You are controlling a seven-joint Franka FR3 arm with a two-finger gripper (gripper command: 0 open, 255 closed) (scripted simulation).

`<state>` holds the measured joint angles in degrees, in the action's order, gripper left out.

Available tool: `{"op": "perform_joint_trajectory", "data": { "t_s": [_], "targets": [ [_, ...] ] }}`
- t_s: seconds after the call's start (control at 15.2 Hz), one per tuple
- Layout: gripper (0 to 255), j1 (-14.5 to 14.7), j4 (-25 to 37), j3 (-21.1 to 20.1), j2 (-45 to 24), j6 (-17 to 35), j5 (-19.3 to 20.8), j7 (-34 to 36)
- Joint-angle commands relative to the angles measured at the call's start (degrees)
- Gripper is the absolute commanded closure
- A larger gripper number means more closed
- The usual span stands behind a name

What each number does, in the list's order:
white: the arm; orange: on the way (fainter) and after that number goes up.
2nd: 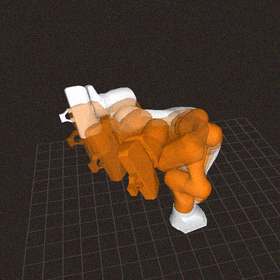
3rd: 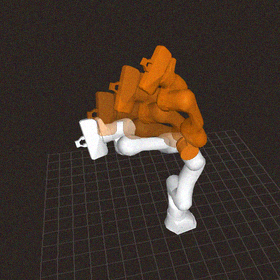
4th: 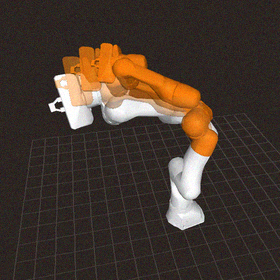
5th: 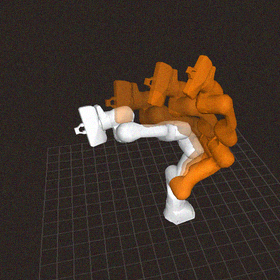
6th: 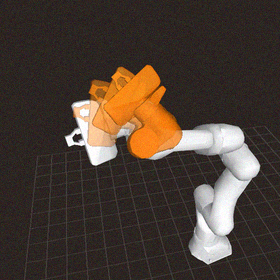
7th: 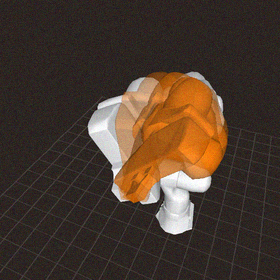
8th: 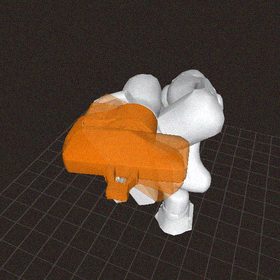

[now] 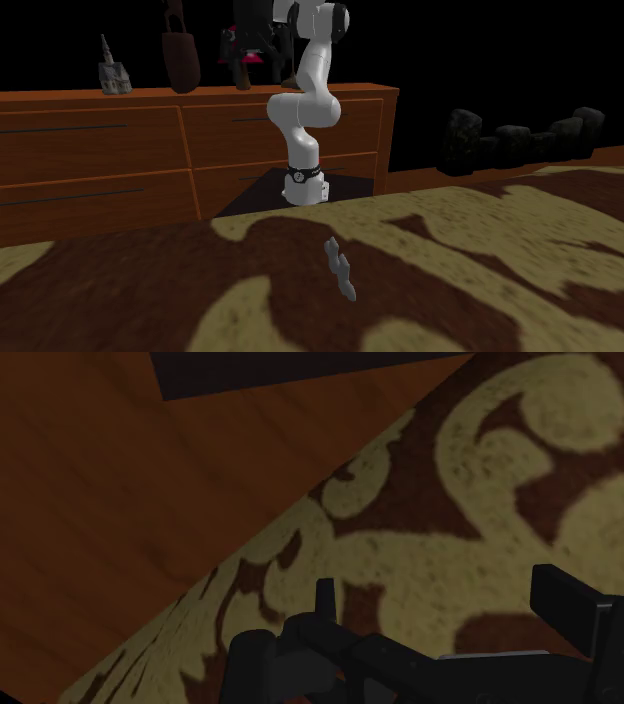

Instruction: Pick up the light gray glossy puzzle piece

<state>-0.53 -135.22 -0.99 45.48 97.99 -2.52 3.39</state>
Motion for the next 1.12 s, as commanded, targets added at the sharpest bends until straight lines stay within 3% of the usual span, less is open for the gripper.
{"op": "perform_joint_trajectory", "data": {
  "t_s": [0.0, 0.53, 1.06],
  "targets": [
    [0, 0.00, 0.00, 0.00, 0.00, 0.00, 0.00, 0.00],
    [0, -0.07, 12.94, -6.27, -19.32, -1.57, -7.63, 15.85],
    [0, 0.29, 29.76, -9.61, -39.83, -3.96, -13.26, 30.54]
  ]
}}
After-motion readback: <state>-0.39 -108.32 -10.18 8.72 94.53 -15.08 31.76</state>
